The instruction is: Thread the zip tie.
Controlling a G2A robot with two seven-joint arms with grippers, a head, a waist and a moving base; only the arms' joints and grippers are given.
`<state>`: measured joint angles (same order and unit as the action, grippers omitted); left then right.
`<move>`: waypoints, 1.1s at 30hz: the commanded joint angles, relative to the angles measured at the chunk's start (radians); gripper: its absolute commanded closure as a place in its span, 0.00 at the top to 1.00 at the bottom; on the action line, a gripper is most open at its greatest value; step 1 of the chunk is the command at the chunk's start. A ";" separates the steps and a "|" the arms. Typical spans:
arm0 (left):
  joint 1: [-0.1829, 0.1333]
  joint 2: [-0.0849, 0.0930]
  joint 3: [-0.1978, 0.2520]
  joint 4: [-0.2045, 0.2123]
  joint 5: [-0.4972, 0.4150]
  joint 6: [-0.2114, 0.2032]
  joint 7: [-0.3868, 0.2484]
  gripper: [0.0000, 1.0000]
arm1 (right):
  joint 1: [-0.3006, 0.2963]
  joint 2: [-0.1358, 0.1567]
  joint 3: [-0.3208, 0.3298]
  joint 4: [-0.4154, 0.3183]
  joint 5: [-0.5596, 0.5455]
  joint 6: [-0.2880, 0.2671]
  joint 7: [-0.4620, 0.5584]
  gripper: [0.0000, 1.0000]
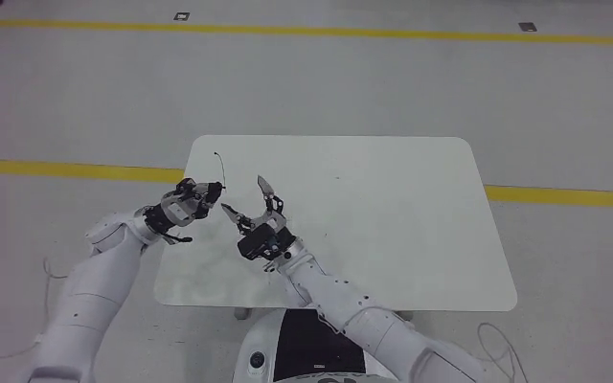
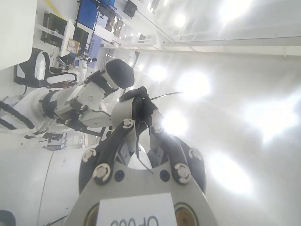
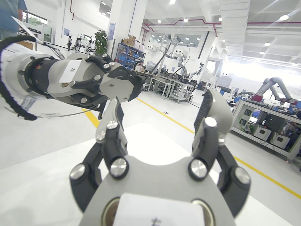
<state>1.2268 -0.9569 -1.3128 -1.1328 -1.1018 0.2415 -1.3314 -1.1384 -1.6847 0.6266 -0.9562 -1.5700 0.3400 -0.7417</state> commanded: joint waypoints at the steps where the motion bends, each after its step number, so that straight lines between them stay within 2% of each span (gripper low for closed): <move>1: 0.000 0.000 0.000 0.000 0.000 0.000 0.000 0.00 | 0.005 -0.003 -0.008 0.004 0.000 0.000 0.004 0.35; 9: 0.000 0.000 0.000 0.000 0.000 0.000 0.000 0.00 | 0.026 -0.018 -0.033 0.024 0.000 0.000 0.017 0.22; 23: 0.000 0.000 0.000 0.000 0.000 0.000 0.000 0.00 | 0.036 -0.034 -0.036 0.049 0.000 0.000 0.006 0.16; 33: 0.000 0.000 0.000 0.000 0.000 0.000 0.000 0.00 | 0.039 -0.038 -0.037 0.055 0.000 0.000 0.000 0.16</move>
<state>1.2267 -0.9569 -1.3128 -1.1328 -1.1018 0.2415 -1.3314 -1.0999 -1.7228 0.5897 -0.9012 -1.5700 0.3400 -0.7422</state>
